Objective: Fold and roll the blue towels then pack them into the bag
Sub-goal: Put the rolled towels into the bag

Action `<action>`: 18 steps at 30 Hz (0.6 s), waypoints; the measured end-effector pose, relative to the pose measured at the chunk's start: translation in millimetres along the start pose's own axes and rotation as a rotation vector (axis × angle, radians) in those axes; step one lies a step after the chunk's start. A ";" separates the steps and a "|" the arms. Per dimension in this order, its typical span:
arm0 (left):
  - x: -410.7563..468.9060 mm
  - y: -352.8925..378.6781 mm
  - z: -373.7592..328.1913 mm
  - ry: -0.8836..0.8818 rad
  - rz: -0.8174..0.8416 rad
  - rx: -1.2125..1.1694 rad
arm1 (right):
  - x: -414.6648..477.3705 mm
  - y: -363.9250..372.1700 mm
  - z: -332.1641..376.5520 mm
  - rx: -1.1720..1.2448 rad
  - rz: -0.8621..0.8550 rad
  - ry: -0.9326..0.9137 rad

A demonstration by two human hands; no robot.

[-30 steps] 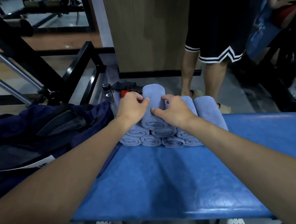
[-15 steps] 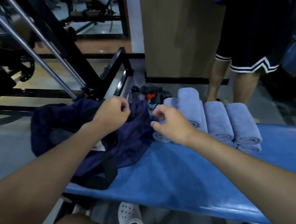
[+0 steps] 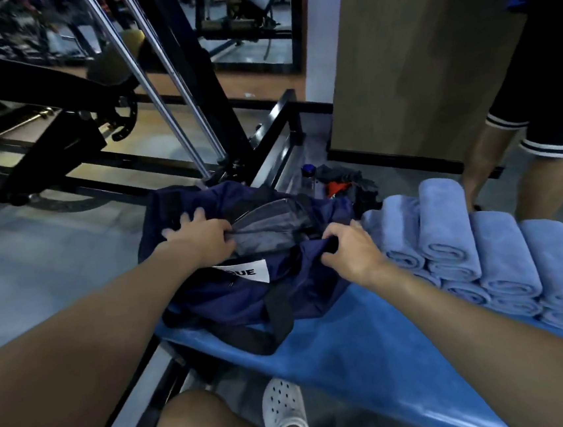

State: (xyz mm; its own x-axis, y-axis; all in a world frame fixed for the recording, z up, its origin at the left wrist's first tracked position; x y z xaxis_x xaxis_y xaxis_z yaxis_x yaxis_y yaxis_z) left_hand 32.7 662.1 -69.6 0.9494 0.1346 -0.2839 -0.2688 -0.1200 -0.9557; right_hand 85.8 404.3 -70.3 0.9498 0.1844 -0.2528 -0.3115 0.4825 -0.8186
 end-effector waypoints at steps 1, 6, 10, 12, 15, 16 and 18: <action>-0.2 5.3 3.2 -0.014 0.025 -0.015 | -0.1 -3.0 1.6 0.029 -0.021 -0.017; -5.3 15.6 16.0 -0.097 0.004 -0.124 | -7.0 -18.7 6.5 0.127 -0.114 -0.095; -12.5 5.7 15.0 -0.073 -0.089 -0.095 | -19.8 -23.1 3.2 0.202 -0.118 -0.134; -15.1 -6.1 18.7 -0.081 -0.155 -0.048 | -22.8 -21.8 -3.7 0.240 -0.111 -0.129; -7.6 -21.9 24.9 -0.046 -0.192 0.190 | -22.5 -18.5 -16.4 0.271 -0.118 -0.117; -2.1 -24.7 27.9 -0.023 -0.177 0.262 | -21.4 -17.6 -19.3 0.270 -0.122 -0.119; 11.9 -26.0 36.7 0.035 -0.110 0.357 | -18.1 -16.0 -22.8 0.269 -0.124 -0.123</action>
State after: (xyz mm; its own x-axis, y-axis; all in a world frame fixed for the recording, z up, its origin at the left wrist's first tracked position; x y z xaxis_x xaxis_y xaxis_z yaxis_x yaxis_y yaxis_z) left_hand 45.0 703.0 -51.0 0.9791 0.0927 -0.1810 -0.1986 0.2444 -0.9491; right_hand 74.3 373.7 -64.4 0.9756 0.2039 -0.0821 -0.2055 0.7137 -0.6696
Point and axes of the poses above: each hand's wrist, its own x-axis towards the middle knuckle, its own y-axis out of the palm, z = x × y, the point moved 10 cm from there along x, towards the middle knuckle, and after that the axes turned 14 degrees about y, right-handed, at the moved point
